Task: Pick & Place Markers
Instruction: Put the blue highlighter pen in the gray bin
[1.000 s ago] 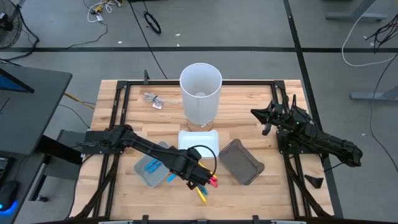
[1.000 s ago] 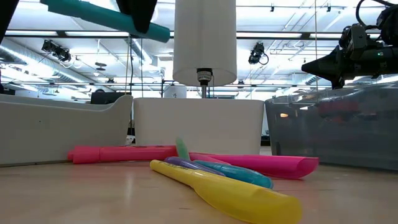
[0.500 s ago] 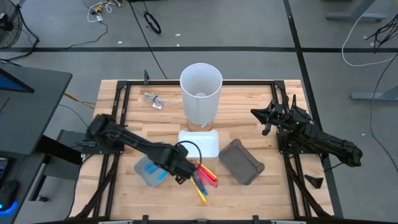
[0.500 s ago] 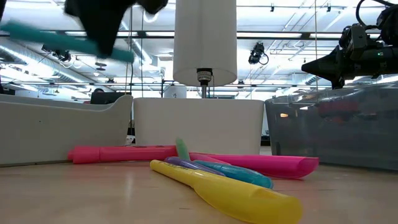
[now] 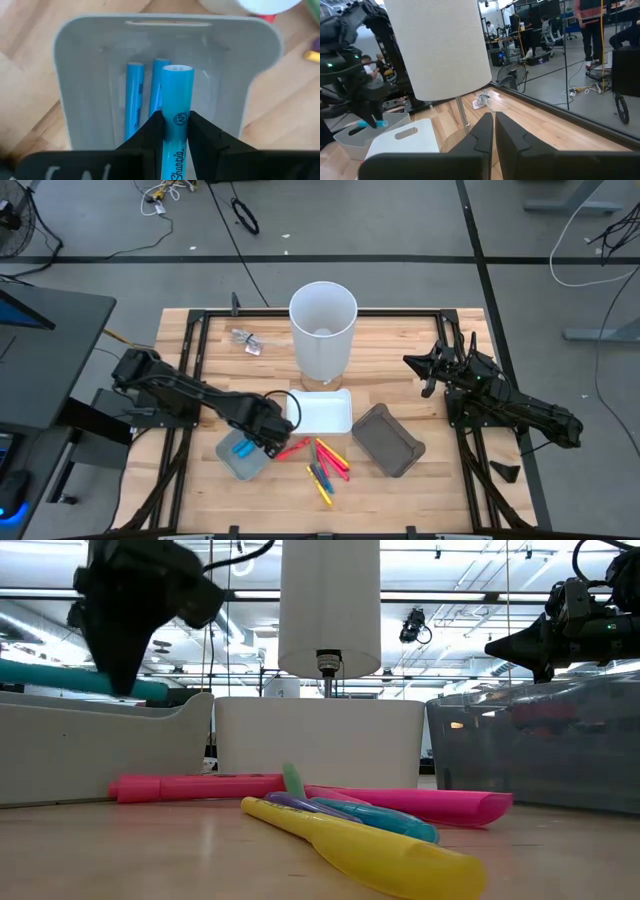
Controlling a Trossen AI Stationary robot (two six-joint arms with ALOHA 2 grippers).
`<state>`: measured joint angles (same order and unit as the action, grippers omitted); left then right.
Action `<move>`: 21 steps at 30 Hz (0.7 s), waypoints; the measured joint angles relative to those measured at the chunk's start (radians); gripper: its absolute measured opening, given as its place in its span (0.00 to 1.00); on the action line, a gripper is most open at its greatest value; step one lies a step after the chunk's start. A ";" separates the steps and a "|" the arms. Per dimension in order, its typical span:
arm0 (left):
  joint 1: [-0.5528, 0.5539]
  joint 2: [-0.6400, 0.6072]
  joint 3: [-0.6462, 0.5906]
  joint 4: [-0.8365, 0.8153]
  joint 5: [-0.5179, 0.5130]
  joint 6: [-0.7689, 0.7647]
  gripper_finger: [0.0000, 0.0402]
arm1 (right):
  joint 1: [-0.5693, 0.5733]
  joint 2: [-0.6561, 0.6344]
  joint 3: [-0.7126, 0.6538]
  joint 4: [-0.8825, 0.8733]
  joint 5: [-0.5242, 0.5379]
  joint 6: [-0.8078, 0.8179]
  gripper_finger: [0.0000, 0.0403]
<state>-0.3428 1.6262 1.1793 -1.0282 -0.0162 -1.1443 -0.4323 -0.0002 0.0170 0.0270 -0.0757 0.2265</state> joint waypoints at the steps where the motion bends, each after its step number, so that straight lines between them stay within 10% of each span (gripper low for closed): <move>1: 0.000 -0.010 -0.021 0.014 0.006 -0.001 0.18 | 0.000 0.000 0.000 0.000 0.000 0.000 0.06; 21: 0.014 0.010 -0.091 0.082 -0.001 0.037 0.18 | 0.000 0.000 0.000 0.000 0.000 0.000 0.06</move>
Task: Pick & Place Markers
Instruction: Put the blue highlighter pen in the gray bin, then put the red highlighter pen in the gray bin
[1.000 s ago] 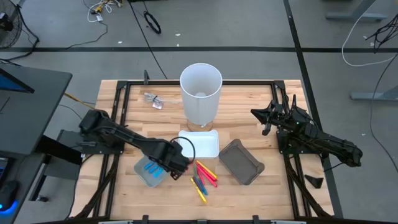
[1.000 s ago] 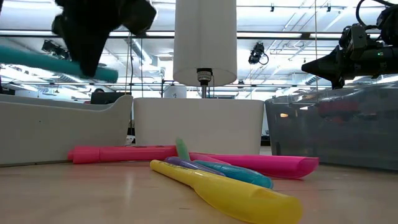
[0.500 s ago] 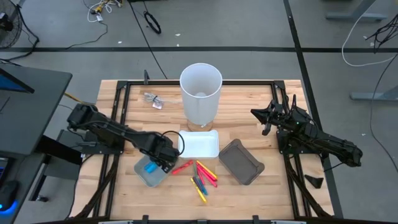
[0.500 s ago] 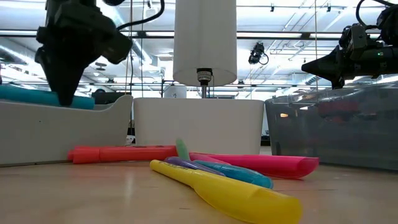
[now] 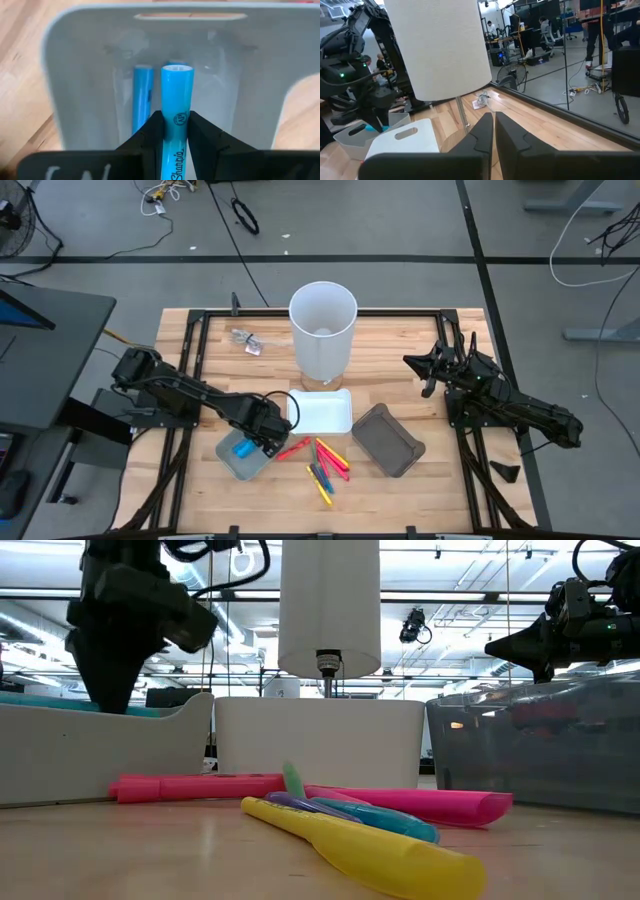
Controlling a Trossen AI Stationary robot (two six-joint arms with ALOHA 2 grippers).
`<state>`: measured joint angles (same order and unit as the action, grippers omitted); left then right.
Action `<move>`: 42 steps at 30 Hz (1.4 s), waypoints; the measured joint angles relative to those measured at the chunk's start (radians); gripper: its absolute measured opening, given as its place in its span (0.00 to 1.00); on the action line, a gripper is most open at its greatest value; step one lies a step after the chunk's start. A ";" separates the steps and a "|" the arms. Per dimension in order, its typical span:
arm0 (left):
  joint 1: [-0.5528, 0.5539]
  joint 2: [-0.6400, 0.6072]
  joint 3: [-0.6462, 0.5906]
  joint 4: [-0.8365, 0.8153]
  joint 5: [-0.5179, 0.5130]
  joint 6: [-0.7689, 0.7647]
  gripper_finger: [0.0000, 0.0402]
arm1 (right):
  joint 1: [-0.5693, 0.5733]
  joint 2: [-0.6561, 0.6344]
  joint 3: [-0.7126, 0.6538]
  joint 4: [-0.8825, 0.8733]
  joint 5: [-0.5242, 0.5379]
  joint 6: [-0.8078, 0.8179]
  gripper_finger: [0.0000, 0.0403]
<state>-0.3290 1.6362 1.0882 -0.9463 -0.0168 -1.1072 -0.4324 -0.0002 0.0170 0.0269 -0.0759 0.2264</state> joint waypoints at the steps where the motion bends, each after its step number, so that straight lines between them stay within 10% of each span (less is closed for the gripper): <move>1: 0.000 0.004 -0.001 -0.006 -0.005 0.003 0.18 | 0.000 0.000 0.000 0.000 0.000 0.000 0.06; 12: 0.000 0.059 0.000 -0.009 -0.013 0.019 0.18 | 0.000 0.000 0.000 0.000 0.000 0.000 0.06; 29: 0.003 0.059 0.000 -0.007 -0.015 0.020 0.53 | 0.000 0.000 0.000 0.000 0.000 0.000 0.06; 42: 0.003 0.059 0.000 -0.006 -0.012 0.020 0.58 | 0.000 0.000 0.000 0.000 0.000 0.000 0.06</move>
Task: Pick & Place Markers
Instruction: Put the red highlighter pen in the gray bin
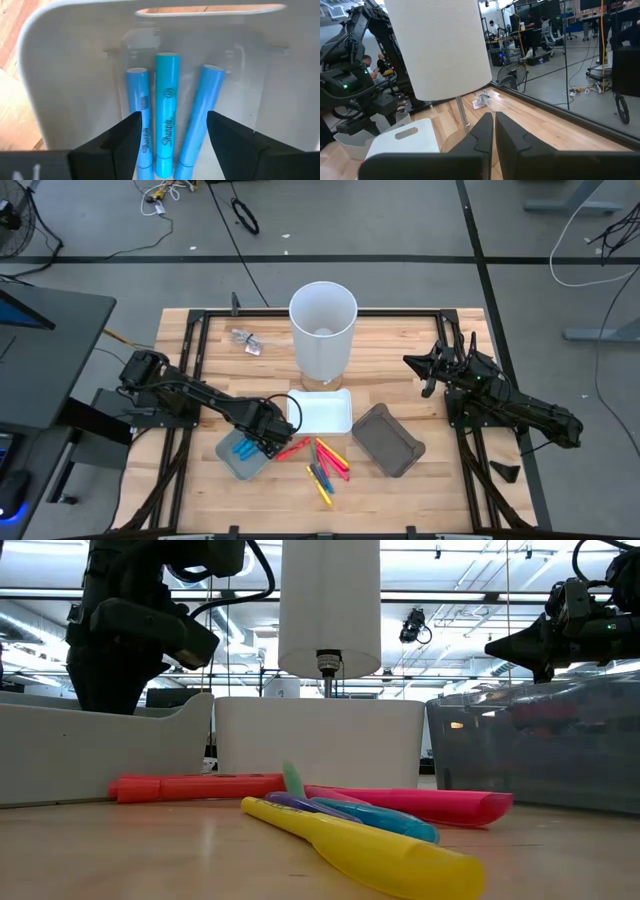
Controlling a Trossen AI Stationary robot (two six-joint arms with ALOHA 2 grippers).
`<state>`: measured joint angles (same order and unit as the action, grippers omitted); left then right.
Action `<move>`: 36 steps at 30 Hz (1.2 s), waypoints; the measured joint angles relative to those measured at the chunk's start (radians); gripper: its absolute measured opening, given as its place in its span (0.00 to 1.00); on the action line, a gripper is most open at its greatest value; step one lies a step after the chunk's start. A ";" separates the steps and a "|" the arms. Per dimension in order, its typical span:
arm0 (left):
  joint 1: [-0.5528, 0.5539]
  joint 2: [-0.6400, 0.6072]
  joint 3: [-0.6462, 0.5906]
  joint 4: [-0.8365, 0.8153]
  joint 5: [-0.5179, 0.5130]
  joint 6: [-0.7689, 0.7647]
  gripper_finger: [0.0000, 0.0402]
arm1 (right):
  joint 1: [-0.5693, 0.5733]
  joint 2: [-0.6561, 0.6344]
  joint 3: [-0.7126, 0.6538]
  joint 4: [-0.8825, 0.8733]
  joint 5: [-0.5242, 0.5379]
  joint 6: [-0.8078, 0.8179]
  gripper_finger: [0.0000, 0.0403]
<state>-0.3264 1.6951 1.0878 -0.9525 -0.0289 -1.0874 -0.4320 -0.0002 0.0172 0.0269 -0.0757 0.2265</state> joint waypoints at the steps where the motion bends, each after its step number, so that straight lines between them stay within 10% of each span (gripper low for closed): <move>1: 0.000 0.000 0.000 0.001 0.003 0.000 0.58 | 0.000 0.000 0.000 0.000 0.000 0.000 0.06; 20: -0.038 0.002 0.152 -0.089 0.020 -0.014 0.58 | 0.000 0.000 0.000 0.000 0.000 0.000 0.06; 36: -0.107 0.233 0.533 -0.374 -0.109 -0.017 0.58 | 0.000 0.000 0.000 0.000 0.000 0.000 0.06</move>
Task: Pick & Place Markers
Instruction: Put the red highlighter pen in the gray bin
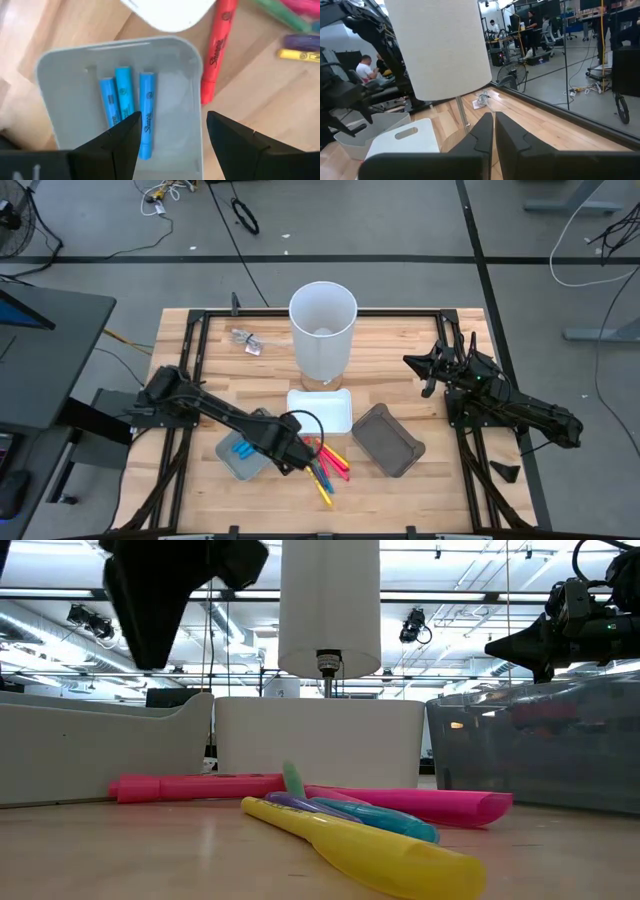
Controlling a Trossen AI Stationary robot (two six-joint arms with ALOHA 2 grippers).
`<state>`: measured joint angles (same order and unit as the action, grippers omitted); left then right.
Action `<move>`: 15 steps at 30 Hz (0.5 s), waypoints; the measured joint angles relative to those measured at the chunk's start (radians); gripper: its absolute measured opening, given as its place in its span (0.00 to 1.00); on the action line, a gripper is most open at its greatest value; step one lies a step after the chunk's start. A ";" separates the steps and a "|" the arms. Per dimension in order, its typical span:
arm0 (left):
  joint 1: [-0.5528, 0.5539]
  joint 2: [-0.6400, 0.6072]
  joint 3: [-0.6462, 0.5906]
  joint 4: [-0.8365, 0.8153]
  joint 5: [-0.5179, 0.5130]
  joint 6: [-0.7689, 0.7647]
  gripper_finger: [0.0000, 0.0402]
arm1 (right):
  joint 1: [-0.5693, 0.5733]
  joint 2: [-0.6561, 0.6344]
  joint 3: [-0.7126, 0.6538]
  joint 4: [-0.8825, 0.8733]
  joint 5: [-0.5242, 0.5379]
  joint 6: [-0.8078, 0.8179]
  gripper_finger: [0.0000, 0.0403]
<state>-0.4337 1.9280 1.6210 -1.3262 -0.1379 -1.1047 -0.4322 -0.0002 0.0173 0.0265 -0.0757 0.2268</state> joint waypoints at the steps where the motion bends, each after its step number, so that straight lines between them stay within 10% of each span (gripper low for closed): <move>1: -0.003 0.016 0.029 -0.014 -0.009 0.000 0.58 | 0.000 0.000 0.000 0.000 0.000 0.000 0.06; 15: -0.014 0.158 0.237 -0.031 -0.027 -0.002 0.58 | 0.000 0.000 0.000 -0.001 0.000 0.000 0.06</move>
<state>-0.4477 2.0859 1.8580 -1.3568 -0.1646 -1.1065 -0.4320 -0.0002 0.0173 0.0258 -0.0757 0.2264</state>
